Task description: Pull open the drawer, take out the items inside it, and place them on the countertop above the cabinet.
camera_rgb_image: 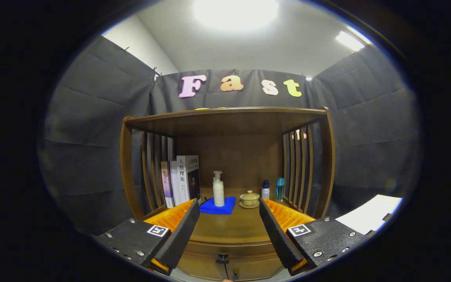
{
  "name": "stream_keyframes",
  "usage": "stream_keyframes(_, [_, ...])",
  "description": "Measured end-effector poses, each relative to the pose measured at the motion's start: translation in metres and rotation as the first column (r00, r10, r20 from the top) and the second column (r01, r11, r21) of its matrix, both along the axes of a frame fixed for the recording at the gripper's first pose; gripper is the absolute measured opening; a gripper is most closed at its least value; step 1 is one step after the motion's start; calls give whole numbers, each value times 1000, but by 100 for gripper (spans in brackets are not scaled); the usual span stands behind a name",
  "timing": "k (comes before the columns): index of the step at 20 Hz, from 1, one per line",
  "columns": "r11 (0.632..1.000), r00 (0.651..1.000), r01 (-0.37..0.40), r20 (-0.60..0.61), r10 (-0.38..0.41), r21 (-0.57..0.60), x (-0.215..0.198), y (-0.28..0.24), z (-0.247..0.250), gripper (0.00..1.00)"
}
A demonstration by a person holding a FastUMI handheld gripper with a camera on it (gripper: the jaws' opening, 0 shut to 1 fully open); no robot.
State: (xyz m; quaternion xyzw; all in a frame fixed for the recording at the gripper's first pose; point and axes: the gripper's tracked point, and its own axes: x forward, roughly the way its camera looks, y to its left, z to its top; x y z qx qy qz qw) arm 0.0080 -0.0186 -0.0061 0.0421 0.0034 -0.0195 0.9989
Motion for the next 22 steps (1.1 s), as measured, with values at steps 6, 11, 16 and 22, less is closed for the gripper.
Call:
stream_keyframes(6, [997, 998, 51, -21, -53, -65, 2, -15, -4, 95])
stream_keyframes(11, [996, 997, 63, -48, -66, -65, 12, -6, -23, 95])
stream_keyframes(16, [990, 996, 49, -71, -59, -131, 24, 30, -55, 95])
stream_keyframes(22, [990, 988, 19, -151, -40, -141, 29, 62, -115, 94])
